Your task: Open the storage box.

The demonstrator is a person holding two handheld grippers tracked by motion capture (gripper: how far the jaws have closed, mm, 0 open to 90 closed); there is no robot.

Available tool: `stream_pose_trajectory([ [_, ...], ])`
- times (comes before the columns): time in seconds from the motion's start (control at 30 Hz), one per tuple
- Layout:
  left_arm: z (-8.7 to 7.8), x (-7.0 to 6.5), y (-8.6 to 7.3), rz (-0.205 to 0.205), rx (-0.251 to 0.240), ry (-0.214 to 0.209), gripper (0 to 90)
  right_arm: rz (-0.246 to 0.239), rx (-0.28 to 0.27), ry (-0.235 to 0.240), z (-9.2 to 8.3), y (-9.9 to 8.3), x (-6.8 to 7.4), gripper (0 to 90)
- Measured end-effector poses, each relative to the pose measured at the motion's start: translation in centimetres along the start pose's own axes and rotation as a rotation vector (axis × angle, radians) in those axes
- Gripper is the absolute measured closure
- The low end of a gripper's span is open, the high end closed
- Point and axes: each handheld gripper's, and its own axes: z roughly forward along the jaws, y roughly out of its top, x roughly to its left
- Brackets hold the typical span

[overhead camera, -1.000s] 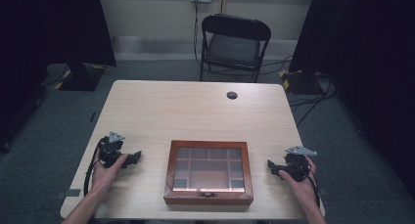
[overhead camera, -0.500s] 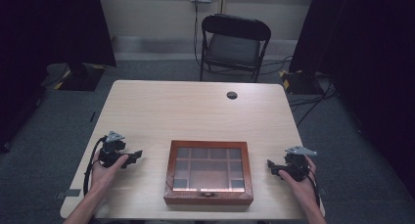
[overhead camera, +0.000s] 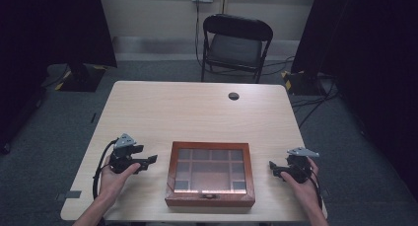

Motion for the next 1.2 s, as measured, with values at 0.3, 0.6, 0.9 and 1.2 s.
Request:
stream_pose_trajectory([
  [0.3, -0.3, -1.8, 0.9, 0.007, -0.030, -0.081, 31.1, 0.002, 0.000, -0.001, 0.0, 0.0, 0.0, 12.4],
  [0.6, -0.1, -3.0, 1.3, 0.016, -0.030, -0.179, 36.0, 0.001, 0.000, 0.000, 0.0, 0.0, 0.1, 12.4],
  [0.9, 1.3, -5.6, 3.3, 0.109, -0.006, -0.230, 37.2, 0.005, 0.001, -0.003, 0.1, 0.1, 0.1, 12.5],
  [1.2, 2.8, -8.4, 4.8, 0.148, -0.008, -0.278, 37.1, 0.004, 0.001, -0.002, 0.1, 0.1, 0.1, 12.5],
])
